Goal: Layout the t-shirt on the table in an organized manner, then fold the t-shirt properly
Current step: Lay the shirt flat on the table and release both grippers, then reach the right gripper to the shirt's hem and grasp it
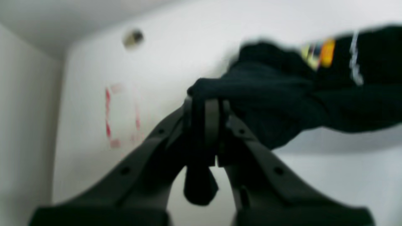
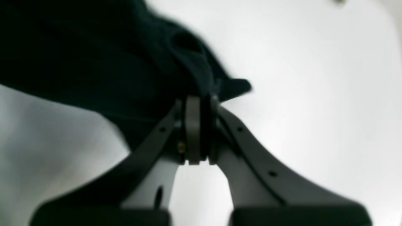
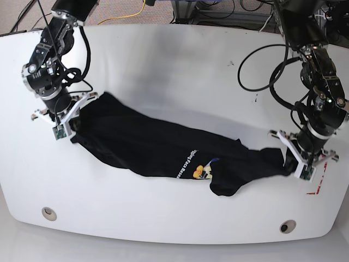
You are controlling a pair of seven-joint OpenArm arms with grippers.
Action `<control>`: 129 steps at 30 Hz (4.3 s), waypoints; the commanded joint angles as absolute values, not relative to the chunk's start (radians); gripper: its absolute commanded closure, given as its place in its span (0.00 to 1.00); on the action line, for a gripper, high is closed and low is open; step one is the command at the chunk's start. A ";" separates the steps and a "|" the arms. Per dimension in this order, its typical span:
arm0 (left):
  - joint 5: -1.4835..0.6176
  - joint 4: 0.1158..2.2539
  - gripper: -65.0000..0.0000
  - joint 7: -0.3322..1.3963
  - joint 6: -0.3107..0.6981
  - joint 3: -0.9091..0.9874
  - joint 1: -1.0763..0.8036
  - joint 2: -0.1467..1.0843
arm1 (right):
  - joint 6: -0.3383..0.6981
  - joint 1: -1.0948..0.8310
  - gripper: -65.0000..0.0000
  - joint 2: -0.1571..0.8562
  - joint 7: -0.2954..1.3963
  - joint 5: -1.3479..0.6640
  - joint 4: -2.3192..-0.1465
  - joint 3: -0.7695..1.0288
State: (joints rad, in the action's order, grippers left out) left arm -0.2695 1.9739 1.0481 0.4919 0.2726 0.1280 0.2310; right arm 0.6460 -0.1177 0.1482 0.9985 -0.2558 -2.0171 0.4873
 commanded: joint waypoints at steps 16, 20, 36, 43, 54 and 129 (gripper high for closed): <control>-0.278 1.998 1.00 1.041 0.527 0.423 -0.259 0.317 | 0.644 -0.372 0.99 0.090 1.043 -0.380 -2.040 0.496; -0.275 1.998 1.00 1.041 0.527 0.453 -0.320 0.321 | 0.644 -0.406 0.99 0.077 1.043 -0.387 -2.040 0.496; -0.271 1.991 1.00 1.041 0.621 0.555 -0.444 0.323 | 0.642 -0.492 0.98 0.048 1.043 -0.380 -2.037 0.495; -0.271 1.991 1.00 1.041 0.648 0.553 -0.444 0.323 | 0.575 -0.492 0.67 0.030 1.043 -0.351 -2.037 0.496; -0.272 1.991 0.32 1.041 0.654 0.556 -0.438 0.321 | 0.513 -0.475 0.33 0.033 1.041 -0.351 -2.037 0.499; -0.274 1.995 0.32 1.040 0.698 0.634 -0.265 0.278 | 0.550 0.568 0.34 0.111 0.352 -0.351 -0.690 -0.262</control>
